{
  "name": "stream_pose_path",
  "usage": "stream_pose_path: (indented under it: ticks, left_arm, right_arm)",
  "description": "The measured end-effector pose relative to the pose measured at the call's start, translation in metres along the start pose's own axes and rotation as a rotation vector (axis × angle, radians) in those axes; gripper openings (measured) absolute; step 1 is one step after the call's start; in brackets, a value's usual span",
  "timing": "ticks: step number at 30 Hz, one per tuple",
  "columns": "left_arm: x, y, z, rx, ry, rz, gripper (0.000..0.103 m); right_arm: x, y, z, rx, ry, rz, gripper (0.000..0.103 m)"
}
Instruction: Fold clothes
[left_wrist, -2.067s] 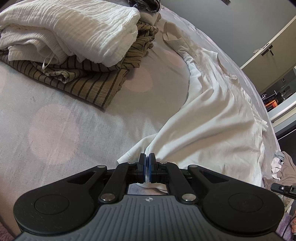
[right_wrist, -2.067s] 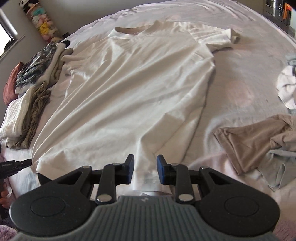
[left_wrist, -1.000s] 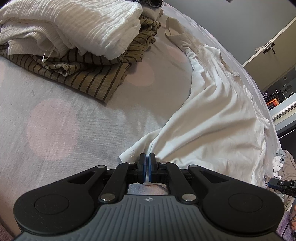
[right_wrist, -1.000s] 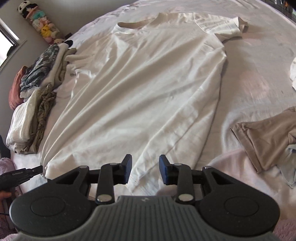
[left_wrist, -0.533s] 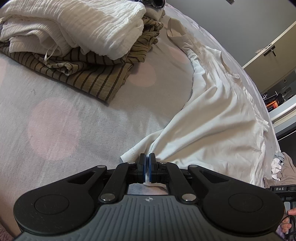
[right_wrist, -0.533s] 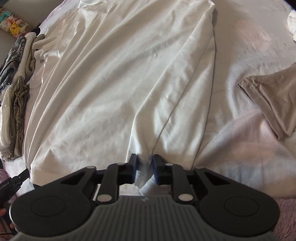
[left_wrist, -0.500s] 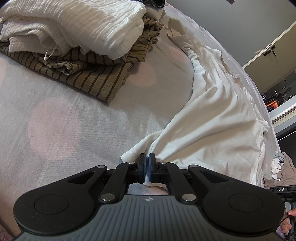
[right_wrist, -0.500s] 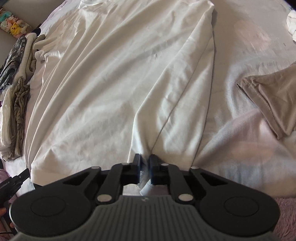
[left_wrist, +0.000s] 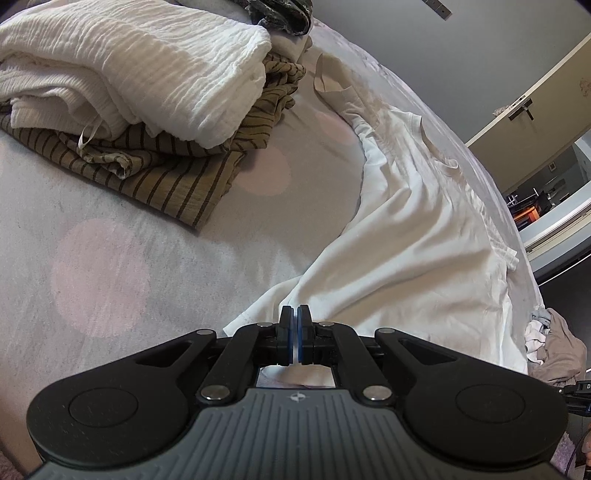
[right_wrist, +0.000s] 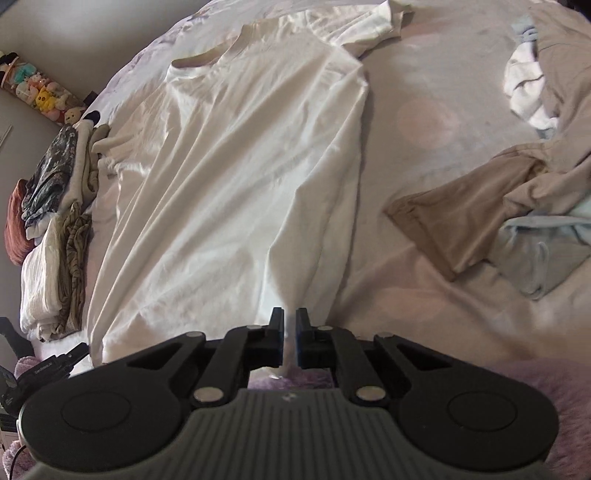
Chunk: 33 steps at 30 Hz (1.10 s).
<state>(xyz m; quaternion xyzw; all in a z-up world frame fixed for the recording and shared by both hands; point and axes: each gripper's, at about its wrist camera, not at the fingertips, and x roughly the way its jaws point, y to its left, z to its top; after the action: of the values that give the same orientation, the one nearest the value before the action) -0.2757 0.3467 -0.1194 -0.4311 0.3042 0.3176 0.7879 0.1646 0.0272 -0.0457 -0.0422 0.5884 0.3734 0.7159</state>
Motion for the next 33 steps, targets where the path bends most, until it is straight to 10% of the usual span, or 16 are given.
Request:
stream_pose_path:
  ticks: [8,12,23,33]
  left_arm:
    - [-0.005,0.0,-0.002,-0.002,-0.008,0.019,0.0]
    - [-0.011,-0.004,-0.002,0.005,-0.016,0.029,0.0]
    - [-0.021,-0.022,0.006,0.074,-0.013,0.085,0.019]
    - [-0.008,-0.013,0.004,0.134,0.042,0.032,0.02]
  right_arm:
    - [0.001,-0.03,-0.005,0.085,-0.004,0.04,0.014]
    - [0.02,0.001,-0.007,-0.012,-0.012,0.048,0.05]
    - [0.028,0.032,0.002,-0.146,-0.239,-0.007,0.052]
    - [0.051,0.059,0.017,-0.22,-0.124,-0.033,0.062]
